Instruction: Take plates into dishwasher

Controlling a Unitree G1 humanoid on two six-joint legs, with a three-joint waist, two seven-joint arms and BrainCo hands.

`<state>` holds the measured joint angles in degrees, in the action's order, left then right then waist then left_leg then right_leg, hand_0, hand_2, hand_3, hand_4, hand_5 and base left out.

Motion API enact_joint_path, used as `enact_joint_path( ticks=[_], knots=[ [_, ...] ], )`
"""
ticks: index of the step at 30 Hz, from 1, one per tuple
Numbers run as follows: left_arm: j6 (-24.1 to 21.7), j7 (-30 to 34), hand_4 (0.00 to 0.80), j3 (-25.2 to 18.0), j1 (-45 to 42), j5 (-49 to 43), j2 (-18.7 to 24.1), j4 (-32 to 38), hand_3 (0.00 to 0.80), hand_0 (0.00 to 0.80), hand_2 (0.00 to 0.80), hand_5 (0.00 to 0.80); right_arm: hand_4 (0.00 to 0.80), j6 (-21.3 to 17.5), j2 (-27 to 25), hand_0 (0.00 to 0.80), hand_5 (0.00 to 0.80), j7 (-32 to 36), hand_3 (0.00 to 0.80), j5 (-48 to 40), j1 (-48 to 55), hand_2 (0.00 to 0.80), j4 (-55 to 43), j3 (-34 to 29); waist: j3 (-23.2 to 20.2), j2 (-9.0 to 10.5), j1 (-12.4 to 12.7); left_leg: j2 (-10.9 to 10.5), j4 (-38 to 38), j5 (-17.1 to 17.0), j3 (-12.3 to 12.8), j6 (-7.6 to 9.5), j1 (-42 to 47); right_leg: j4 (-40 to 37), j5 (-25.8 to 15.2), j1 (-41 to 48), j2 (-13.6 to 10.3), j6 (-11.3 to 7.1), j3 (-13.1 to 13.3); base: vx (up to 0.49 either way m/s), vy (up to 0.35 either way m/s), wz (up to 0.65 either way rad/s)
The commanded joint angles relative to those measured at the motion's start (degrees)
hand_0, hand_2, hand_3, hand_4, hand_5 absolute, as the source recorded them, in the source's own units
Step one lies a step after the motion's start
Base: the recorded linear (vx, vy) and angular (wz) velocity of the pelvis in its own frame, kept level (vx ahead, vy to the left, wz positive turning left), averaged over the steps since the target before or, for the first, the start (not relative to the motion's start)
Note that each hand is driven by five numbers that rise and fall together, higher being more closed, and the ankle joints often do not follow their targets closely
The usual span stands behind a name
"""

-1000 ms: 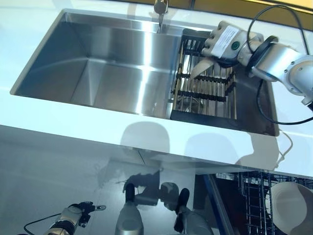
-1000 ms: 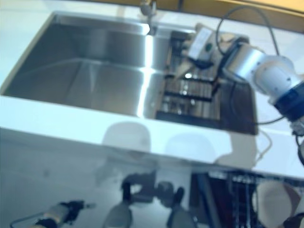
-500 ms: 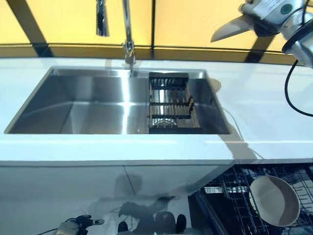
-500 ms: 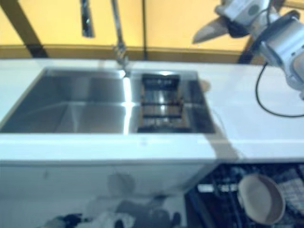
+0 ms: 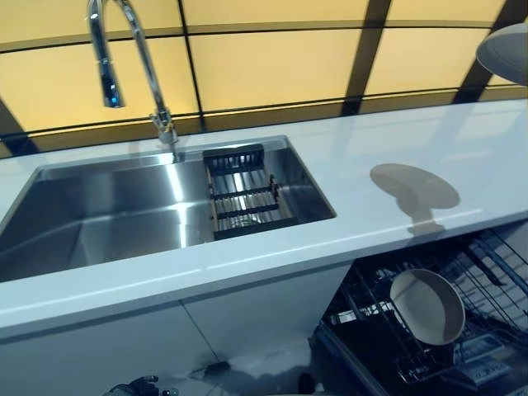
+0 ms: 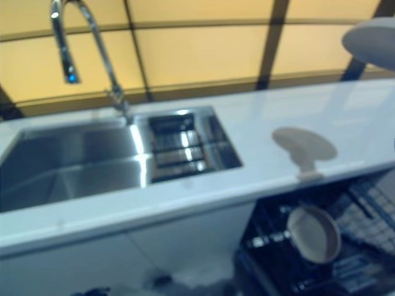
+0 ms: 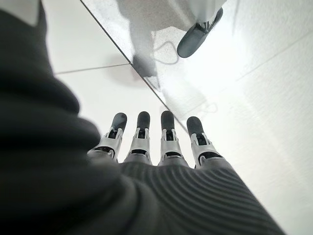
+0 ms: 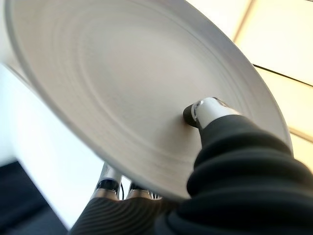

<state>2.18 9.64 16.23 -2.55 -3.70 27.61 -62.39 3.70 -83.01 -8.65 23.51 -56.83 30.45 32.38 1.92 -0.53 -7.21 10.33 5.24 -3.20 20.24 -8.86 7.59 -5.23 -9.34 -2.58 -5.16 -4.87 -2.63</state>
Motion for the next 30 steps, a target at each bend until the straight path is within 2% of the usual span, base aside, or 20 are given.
enact_joint_path(
  ticks=[1,4,8,12,16,23,30],
  knots=[
    [-2.02,-0.39,0.0,0.72,3.25,-0.77,2.3,-1.24,0.0,0.0,0.0,0.0,0.8,0.26,-2.45,0.8,0.8,0.34,0.8,-4.88,2.45,0.8,0.54,-9.21,2.77,1.63,-2.18,-0.31,-0.24,3.81,-1.16,1.86,3.59,0.23,5.62,3.93,-0.21,-4.6,0.69,0.003,0.028,-0.24],
    [-2.02,-0.31,0.0,0.36,4.0,-0.45,2.4,-1.09,0.0,0.0,0.0,0.0,0.8,-0.18,-2.43,0.8,0.8,1.02,0.8,-6.01,12.87,0.8,-0.9,-18.83,3.06,1.21,-4.25,-0.37,-0.24,4.12,0.27,1.7,3.99,0.23,5.08,2.92,-0.36,-4.67,1.93,-0.012,0.039,-0.19],
    [-1.58,-0.48,0.0,0.22,4.99,0.43,2.41,-1.13,0.0,0.0,0.0,0.0,0.8,-0.56,-1.67,0.8,0.8,1.93,0.8,-6.54,22.83,0.8,-1.41,-27.77,3.73,0.79,-6.07,-0.64,-0.24,4.26,1.46,1.74,3.99,0.23,4.49,1.93,-0.53,-4.72,2.82,-0.036,0.038,-0.2],
    [-0.73,-0.41,0.0,-0.22,5.78,0.46,2.23,-1.3,0.0,0.0,0.0,0.0,0.8,-1.11,-0.24,0.8,0.8,3.38,0.8,-6.63,31.3,0.8,-1.88,-34.65,4.1,0.39,-7.34,-0.93,-0.24,4.4,2.28,1.85,4.15,0.23,4.03,1.44,-0.62,-4.64,3.34,-0.013,0.027,-0.15],
    [-0.23,-0.63,0.0,-0.32,6.15,0.54,1.68,-1.39,0.0,0.0,0.0,0.0,0.8,-1.46,1.77,0.8,0.8,4.56,0.8,-5.82,37.51,0.8,-3.18,-38.67,4.25,0.06,-8.06,-1.12,-0.24,4.38,2.66,1.91,4.07,0.23,3.81,1.16,-0.68,-4.5,3.49,-0.003,0.018,-0.13],
    [0.93,-1.18,0.0,-0.09,7.35,0.33,0.69,-0.87,0.0,0.0,0.0,0.0,0.8,-0.67,5.71,0.8,0.8,7.79,0.8,-3.44,41.4,0.8,-4.73,-38.74,4.93,-0.27,-8.16,-1.38,-0.24,4.33,2.76,2.04,4.0,0.23,3.43,0.71,-0.83,-4.32,3.32,0.0,0.0,0.0],
    [2.16,-1.86,0.0,0.46,8.31,0.88,-0.3,-0.37,0.0,0.0,0.0,0.0,0.8,0.38,8.88,0.8,0.8,9.36,0.8,-0.47,37.54,0.8,-3.16,-32.39,5.68,-0.61,-7.34,-1.49,-0.24,4.0,2.37,2.13,3.52,0.23,3.19,0.38,-1.12,-4.17,2.85,0.0,0.0,0.0]
  ],
)
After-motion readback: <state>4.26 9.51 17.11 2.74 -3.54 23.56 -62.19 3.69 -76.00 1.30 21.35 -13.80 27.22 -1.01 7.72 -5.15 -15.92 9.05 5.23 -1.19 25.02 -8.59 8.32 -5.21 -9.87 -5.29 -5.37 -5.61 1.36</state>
